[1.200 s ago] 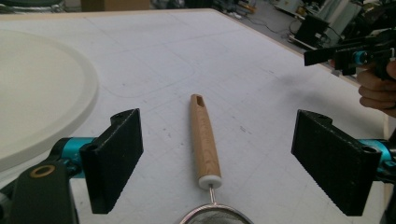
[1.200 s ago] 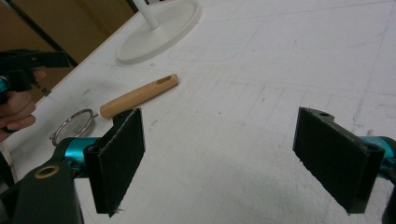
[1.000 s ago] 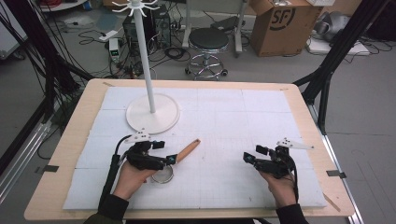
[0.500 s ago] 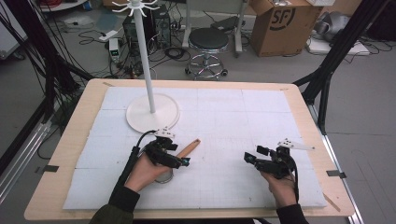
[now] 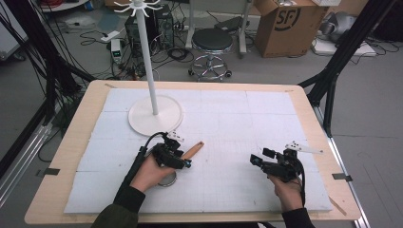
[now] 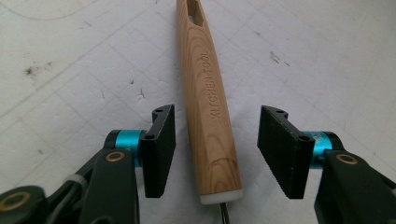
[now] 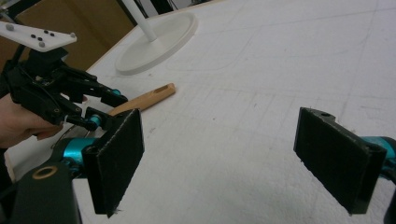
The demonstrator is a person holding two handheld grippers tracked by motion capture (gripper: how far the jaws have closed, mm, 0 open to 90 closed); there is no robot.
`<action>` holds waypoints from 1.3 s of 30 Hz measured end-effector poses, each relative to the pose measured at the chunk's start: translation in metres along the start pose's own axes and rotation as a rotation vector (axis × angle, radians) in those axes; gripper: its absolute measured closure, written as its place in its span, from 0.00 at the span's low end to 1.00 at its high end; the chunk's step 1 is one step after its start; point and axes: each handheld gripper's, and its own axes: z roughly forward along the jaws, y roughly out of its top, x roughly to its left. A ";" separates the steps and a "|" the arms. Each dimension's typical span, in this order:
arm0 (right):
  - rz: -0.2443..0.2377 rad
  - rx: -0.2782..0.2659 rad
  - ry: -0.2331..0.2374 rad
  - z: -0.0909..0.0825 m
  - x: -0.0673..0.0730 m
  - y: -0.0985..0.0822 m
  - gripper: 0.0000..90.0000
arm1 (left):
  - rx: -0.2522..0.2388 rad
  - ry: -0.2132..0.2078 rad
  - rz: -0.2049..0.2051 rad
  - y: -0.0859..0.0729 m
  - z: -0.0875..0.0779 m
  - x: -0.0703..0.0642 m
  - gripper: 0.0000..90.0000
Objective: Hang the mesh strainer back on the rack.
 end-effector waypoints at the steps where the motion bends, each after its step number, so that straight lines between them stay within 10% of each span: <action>1: 0.000 -0.001 -0.001 0.000 -0.001 0.000 0.17 | 0.012 0.011 0.017 0.001 0.000 -0.001 0.57; 12: 0.041 -0.001 0.011 0.000 -0.004 -0.002 0.17 | 0.035 0.062 0.024 0.003 0.002 -0.004 0.71; 17: 0.043 -0.001 0.009 -0.001 -0.005 -0.002 0.17 | 0.140 0.132 0.089 0.016 0.005 -0.014 0.71; 39: 0.042 0.000 0.013 0.003 0.000 -0.001 0.17 | 0.272 0.142 0.078 0.034 0.014 -0.015 0.72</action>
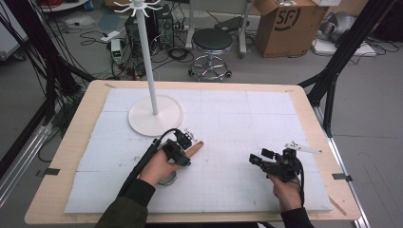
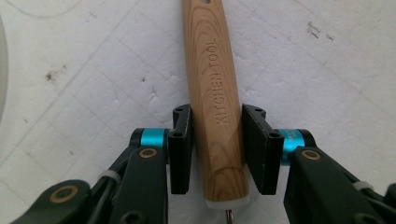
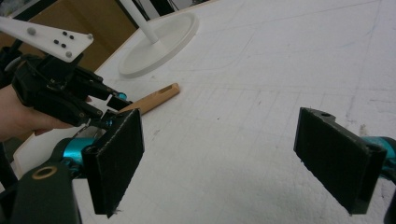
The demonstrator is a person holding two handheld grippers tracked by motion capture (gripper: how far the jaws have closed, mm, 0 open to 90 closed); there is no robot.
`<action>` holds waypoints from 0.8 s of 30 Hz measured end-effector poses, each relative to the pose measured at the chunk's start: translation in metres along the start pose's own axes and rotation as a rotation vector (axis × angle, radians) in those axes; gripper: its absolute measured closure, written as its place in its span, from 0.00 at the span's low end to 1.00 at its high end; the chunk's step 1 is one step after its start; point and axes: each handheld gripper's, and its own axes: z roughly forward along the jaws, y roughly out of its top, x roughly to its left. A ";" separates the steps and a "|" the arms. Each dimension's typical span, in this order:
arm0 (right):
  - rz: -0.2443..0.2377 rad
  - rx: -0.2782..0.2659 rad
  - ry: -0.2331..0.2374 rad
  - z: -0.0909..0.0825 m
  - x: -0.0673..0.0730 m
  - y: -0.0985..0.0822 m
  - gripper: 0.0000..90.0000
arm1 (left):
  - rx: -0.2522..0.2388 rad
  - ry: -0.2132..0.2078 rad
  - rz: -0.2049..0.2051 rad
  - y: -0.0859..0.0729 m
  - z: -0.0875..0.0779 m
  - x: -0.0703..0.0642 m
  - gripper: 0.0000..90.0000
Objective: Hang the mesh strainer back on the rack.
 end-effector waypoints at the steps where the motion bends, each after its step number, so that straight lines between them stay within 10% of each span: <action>1: -0.002 -0.002 0.001 0.000 0.000 0.000 0.17 | 0.016 -0.007 -0.004 0.003 0.000 0.001 0.72; 14: -0.020 0.013 -0.008 0.003 0.000 -0.001 0.17 | 0.178 -0.017 0.016 0.025 0.004 0.002 0.73; 20: -0.018 0.012 -0.012 0.003 0.000 -0.002 0.17 | 0.086 -0.020 0.087 0.013 0.000 0.002 0.76; 24: -0.017 0.005 -0.016 0.002 0.000 -0.002 0.17 | -0.044 -0.081 0.053 -0.005 -0.002 0.011 0.76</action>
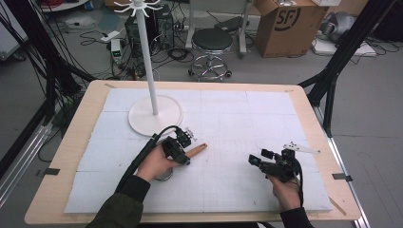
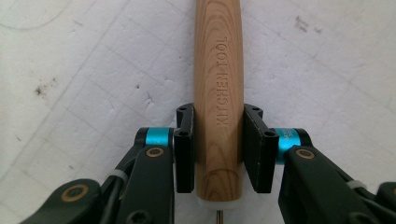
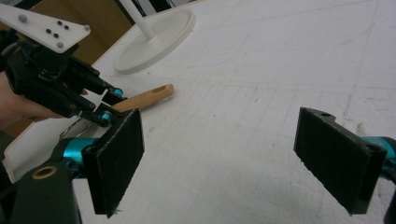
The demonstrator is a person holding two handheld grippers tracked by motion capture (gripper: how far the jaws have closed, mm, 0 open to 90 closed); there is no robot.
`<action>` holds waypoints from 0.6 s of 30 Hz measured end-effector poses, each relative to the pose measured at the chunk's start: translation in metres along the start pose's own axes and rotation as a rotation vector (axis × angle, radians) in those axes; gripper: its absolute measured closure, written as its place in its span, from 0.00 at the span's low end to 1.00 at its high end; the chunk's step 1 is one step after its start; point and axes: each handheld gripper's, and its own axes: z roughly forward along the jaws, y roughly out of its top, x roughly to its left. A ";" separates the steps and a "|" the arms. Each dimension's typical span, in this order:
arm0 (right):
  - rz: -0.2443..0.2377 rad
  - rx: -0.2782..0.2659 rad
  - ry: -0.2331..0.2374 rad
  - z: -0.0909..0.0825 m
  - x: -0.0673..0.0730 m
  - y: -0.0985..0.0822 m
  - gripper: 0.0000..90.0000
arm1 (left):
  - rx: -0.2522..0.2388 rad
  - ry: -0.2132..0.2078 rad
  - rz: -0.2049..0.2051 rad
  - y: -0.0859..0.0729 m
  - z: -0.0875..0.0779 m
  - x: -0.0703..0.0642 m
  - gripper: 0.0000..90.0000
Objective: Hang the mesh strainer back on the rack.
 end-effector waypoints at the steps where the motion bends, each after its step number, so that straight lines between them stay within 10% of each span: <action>1: -0.003 -0.005 0.002 0.000 -0.001 0.000 0.17 | -0.011 -0.010 -0.005 -0.001 0.000 0.001 0.76; 7: 0.010 -0.017 -0.003 -0.003 -0.001 0.000 0.17 | -0.040 -0.013 -0.006 -0.004 -0.004 0.004 0.76; 18: 0.003 -0.017 -0.008 -0.003 -0.001 0.000 0.17 | -0.239 0.030 -0.007 -0.020 -0.037 0.009 0.76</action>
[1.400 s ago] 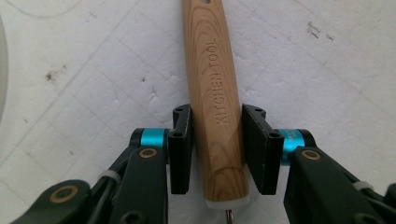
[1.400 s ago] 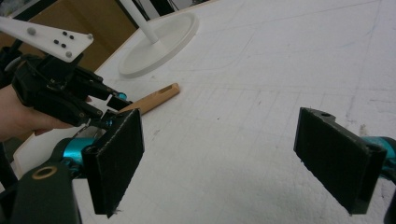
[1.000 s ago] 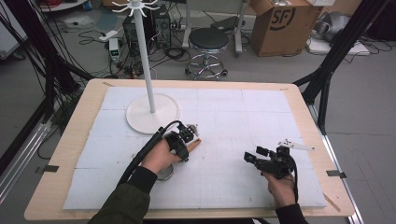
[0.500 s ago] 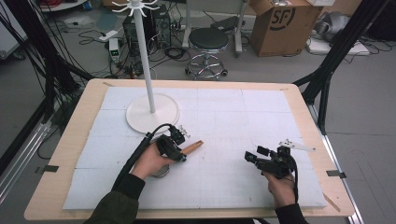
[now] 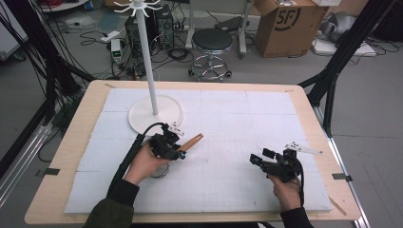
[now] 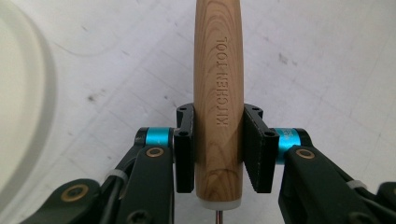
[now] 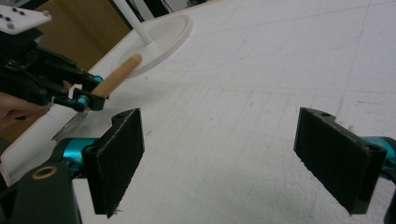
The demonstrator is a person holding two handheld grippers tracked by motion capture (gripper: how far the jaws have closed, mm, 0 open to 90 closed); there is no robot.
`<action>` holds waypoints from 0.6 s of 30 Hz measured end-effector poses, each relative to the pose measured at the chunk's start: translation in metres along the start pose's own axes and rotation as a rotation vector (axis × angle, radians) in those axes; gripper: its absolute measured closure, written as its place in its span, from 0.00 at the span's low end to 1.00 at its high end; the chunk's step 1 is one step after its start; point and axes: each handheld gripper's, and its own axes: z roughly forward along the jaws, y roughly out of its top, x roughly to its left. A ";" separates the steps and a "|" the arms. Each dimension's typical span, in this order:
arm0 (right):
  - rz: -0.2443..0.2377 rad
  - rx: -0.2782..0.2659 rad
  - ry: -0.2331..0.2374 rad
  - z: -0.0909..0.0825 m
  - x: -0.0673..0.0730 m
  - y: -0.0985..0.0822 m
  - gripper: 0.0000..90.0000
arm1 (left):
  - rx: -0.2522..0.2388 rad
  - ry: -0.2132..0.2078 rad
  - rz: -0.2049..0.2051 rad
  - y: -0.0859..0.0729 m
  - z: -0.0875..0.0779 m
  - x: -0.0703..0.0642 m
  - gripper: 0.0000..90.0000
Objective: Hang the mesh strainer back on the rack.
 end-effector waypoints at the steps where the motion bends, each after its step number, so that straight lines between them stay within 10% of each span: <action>1: -0.002 -0.003 -0.001 0.000 0.000 0.000 0.17 | -0.044 0.011 0.011 -0.001 -0.003 0.000 0.76; 18: -0.012 0.001 0.000 0.002 0.000 0.000 0.17 | -0.466 -0.055 -0.098 -0.020 -0.061 0.024 0.76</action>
